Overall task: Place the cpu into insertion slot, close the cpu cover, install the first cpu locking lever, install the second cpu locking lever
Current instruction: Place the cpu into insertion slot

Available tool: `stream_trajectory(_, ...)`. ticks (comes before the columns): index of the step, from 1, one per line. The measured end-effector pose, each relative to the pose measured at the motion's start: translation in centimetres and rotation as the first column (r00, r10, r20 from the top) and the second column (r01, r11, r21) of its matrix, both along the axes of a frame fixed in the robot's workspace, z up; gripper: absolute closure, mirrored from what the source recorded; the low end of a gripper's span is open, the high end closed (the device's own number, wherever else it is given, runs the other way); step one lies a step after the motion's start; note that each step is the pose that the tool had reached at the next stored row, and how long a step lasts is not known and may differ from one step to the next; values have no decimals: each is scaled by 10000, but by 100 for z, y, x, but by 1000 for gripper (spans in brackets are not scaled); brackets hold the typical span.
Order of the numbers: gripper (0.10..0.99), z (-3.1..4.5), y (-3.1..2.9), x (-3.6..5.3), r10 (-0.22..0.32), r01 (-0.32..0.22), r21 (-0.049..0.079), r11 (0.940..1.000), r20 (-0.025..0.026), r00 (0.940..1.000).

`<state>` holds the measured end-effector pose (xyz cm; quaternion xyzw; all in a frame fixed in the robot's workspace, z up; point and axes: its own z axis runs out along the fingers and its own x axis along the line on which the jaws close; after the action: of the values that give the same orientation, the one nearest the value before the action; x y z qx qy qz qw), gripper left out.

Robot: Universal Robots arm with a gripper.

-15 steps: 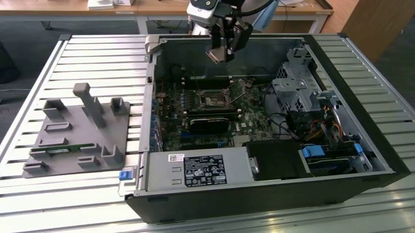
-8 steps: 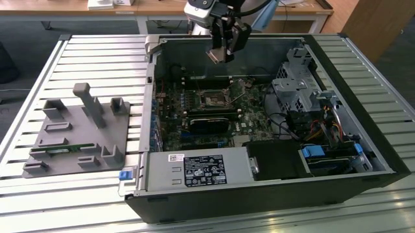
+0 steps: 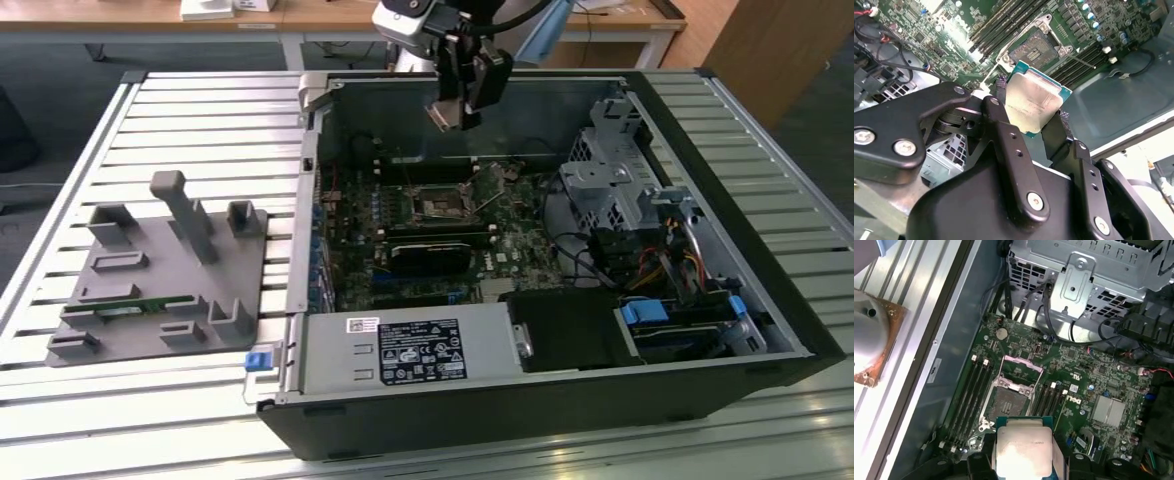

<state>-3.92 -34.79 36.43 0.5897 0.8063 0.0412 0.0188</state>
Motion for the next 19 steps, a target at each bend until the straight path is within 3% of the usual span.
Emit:
stream_trajectory(11, 553, -6, 0, 0, -946, 946, 0, 9955, 0, 9955)
stream_trajectory(19, 553, -10, 0, 0, -1715, 1715, -4, 9852, 0, 9852)
